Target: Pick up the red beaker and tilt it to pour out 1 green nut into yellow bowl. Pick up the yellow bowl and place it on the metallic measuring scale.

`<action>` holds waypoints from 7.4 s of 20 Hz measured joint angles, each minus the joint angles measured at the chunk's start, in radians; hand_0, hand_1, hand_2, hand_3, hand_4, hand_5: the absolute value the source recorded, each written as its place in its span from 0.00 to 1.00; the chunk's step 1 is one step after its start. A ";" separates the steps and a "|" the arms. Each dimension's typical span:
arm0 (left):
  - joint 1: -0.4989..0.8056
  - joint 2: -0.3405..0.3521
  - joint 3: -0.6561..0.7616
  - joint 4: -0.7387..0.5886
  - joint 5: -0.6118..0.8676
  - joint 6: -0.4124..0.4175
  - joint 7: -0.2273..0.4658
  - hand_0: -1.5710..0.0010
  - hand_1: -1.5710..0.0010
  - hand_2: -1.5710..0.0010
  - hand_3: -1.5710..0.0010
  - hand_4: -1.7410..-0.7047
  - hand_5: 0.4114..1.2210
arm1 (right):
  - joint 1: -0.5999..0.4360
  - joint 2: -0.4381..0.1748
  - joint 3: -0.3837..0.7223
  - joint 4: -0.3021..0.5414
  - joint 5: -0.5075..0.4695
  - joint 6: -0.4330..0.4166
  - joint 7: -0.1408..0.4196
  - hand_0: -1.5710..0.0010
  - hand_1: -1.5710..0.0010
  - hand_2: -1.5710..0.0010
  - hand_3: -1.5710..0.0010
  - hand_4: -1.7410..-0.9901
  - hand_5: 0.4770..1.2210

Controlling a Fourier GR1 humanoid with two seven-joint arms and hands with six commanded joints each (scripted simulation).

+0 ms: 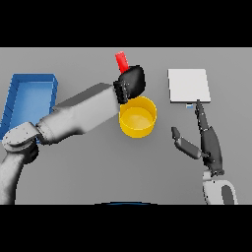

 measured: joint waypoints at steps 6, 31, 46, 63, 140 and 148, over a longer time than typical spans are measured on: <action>-0.052 -0.032 -0.098 0.021 -0.040 0.002 0.001 0.00 0.00 0.00 0.00 0.02 1.00 | -0.009 0.001 0.002 0.008 0.026 -0.020 0.000 1.00 1.00 1.00 1.00 0.78 0.21; -0.300 0.332 0.594 0.643 0.852 0.263 0.137 0.00 0.00 0.00 0.04 0.00 1.00 | -0.046 0.005 0.000 0.035 -0.044 0.031 -0.038 1.00 1.00 1.00 1.00 0.86 0.21; 0.167 0.419 0.800 0.484 1.333 0.524 0.337 0.00 0.00 0.00 0.12 0.00 1.00 | -0.057 -0.013 0.013 0.063 -0.022 0.044 -0.067 1.00 1.00 1.00 1.00 0.71 0.31; 0.719 0.695 0.619 -0.479 1.605 0.548 0.594 0.49 0.55 0.57 0.64 0.84 0.33 | -0.057 -0.022 0.009 0.067 -0.026 0.046 -0.064 1.00 1.00 1.00 1.00 0.78 0.26; 0.733 0.688 0.610 -0.467 1.562 0.561 0.470 1.00 1.00 1.00 1.00 0.99 0.34 | -0.798 -0.411 0.477 0.373 0.584 0.584 -0.042 0.00 0.00 0.06 0.26 0.00 1.00; 0.731 0.702 0.622 -0.479 1.570 0.562 0.465 1.00 1.00 1.00 1.00 0.98 0.37 | -0.819 -0.448 0.422 0.406 0.593 0.538 -0.027 0.00 0.00 0.02 0.27 0.00 1.00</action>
